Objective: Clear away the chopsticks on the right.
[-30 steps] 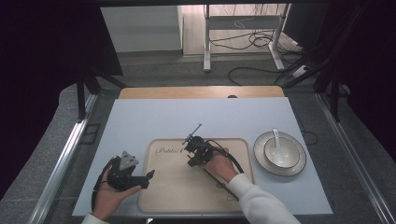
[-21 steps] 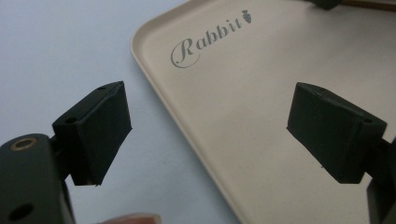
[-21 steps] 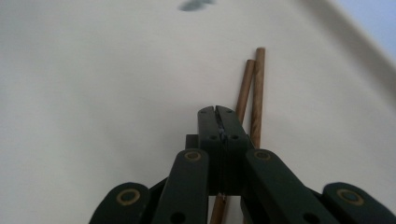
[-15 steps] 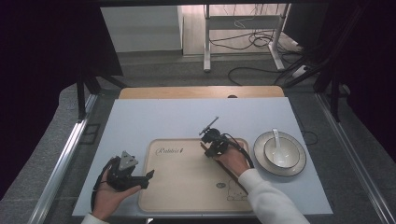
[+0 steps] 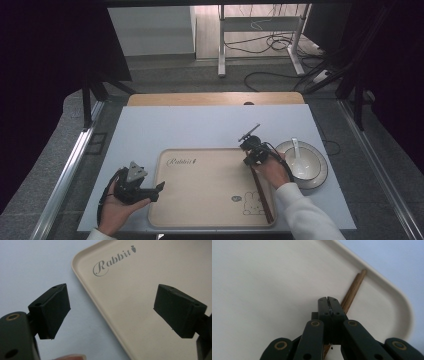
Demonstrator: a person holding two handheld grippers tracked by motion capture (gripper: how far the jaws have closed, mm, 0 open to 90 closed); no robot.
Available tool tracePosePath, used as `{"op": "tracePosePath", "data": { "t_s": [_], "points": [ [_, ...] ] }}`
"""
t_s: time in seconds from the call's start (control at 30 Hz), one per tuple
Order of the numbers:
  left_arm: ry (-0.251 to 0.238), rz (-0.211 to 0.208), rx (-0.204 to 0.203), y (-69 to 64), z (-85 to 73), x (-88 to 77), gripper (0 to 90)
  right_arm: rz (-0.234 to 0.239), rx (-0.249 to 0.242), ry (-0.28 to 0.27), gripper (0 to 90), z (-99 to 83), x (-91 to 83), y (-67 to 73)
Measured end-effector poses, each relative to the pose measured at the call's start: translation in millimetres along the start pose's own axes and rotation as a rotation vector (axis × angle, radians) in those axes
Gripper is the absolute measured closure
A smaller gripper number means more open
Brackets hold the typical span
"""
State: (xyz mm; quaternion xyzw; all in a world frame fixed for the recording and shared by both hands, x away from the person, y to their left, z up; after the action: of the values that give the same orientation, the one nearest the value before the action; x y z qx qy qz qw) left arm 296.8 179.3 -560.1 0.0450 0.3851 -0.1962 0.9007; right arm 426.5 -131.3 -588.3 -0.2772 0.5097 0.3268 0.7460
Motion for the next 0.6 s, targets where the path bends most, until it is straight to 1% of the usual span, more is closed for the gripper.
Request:
{"op": "tracePosePath", "data": {
  "t_s": [0.2, 0.27, 0.33, 0.37, 0.4, 0.47, 0.53, 0.57, 0.6],
  "points": [
    [-0.001, -0.001, 0.001, -0.8, 0.6, 0.2, 13.7, -0.025, 0.024, 0.014, 89.1, -14.5, -5.4, -11.0],
    [-0.002, -0.001, 0.001, -0.8, 0.8, 0.2, 13.7, -0.035, 0.025, 0.020, 89.1, -17.7, -6.5, -13.1],
    [-0.007, -0.001, -0.006, -1.0, 1.1, 0.8, 13.7, -0.035, 0.028, 0.021, 89.1, -20.1, -7.4, -14.8],
    [-0.003, 0.000, -0.003, -0.6, 0.6, 0.9, 13.7, -0.034, 0.028, 0.022, 89.1, -21.0, -7.6, -15.5],
    [-0.002, 0.000, -0.003, -0.5, 0.5, 1.0, 13.7, -0.029, 0.026, 0.021, 89.1, -22.2, -8.2, -16.1],
    [-0.002, 0.001, -0.004, -0.5, 0.5, 1.0, 13.7, -0.033, 0.016, 0.019, 89.1, -22.7, -8.3, -16.3],
    [-0.006, 0.001, -0.008, -1.2, 0.8, 1.3, 13.7, -0.032, 0.002, 0.003, 89.1, -21.1, -9.4, -14.7],
    [-0.005, 0.001, -0.009, -1.1, 0.8, 1.4, 13.7, -0.022, -0.003, -0.017, 89.1, -18.7, -10.8, -12.7],
    [-0.004, 0.002, -0.009, -1.1, 0.7, 1.5, 13.7, -0.008, -0.018, -0.045, 89.1, -15.3, -12.9, -10.0]
  ]
}}
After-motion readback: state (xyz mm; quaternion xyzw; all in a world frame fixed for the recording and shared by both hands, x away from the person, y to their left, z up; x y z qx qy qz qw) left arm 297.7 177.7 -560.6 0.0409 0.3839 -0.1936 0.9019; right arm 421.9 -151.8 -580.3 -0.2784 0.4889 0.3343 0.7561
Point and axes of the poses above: each handheld gripper's, and its own axes: x roughly forward along the jaws, z roughly out of its top, y roughly to its left, the point moved 10 cm from there along x, roughly forward along the jaws, and after that the axes turned 9 degrees about -x, right-handed, at the moved point
